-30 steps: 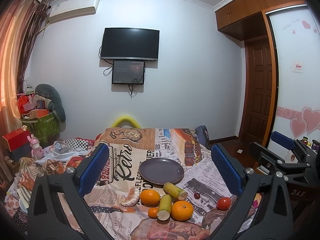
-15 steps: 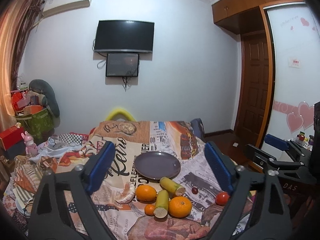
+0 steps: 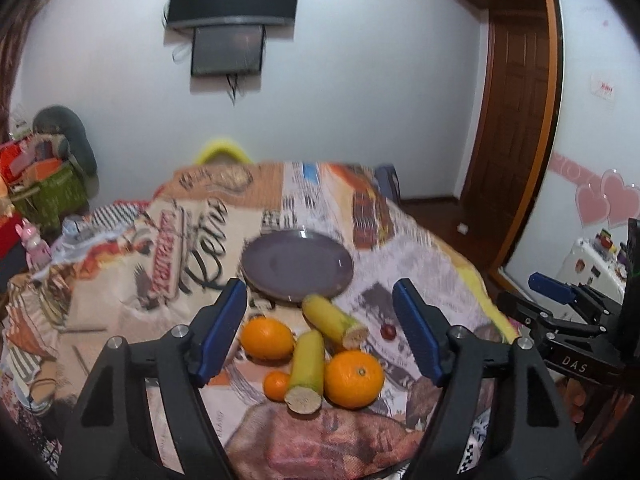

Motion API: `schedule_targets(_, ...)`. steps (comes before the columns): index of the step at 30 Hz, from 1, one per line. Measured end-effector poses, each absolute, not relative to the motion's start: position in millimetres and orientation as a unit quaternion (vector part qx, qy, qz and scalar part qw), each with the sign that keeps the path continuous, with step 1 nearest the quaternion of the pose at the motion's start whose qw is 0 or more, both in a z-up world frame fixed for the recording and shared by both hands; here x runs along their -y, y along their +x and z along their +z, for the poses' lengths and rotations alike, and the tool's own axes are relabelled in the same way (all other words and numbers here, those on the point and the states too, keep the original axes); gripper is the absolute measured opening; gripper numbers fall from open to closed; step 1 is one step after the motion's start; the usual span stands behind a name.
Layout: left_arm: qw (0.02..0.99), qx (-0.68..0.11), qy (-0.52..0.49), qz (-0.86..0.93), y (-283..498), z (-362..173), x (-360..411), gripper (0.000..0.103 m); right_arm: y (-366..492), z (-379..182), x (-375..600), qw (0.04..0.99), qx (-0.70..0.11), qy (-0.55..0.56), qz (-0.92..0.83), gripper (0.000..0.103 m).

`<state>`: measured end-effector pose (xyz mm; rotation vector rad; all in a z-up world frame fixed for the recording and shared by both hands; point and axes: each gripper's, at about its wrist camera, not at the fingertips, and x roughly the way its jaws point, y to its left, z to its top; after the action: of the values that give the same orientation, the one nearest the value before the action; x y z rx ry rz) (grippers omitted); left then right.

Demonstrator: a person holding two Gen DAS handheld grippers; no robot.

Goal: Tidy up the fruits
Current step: 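Lower the right gripper onto the red tomato and close it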

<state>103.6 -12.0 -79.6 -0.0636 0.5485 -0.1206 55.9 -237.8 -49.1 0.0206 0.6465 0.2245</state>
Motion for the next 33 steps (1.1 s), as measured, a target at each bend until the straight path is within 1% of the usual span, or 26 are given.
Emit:
schedule_targets(3,0.950,-0.302,-0.032,-0.066,116.0,-97.5,19.1,0.068,60.5,-61.9,242.3,0.934,-0.340,0.010,0.111,0.070)
schedule_targets(7,0.938,-0.336,-0.030,-0.077,129.5,-119.6,30.6,0.065,65.3,-77.6,244.3,0.925,-0.363,0.005,0.114,0.070)
schedule_targets(9,0.933,-0.350,-0.027,-0.083,134.7,-128.8,36.7,0.062,66.0,-84.4,245.4,0.920,-0.374,0.004,0.116,0.070)
schedule_targets(15,0.910,-0.402,-0.024,-0.100,148.4,-159.5,54.4,0.061,73.0,-103.9,253.8,0.909,-0.401,0.014,0.116,0.070)
schedule_targets(22,0.893,-0.440,-0.017,-0.089,155.8,-187.3,64.6,0.061,78.2,-125.1,256.4,0.896,-0.426,0.017,0.126,0.070)
schedule_targets(31,0.894,-0.441,0.009,-0.077,162.7,-197.3,69.9,0.061,87.2,-150.7,262.9,0.878,-0.457,0.040,0.135,0.070)
schedule_targets(33,0.893,-0.443,0.011,-0.077,168.9,-200.2,68.1,0.061,88.3,-155.3,263.6,0.874,-0.464,0.047,0.140,0.068)
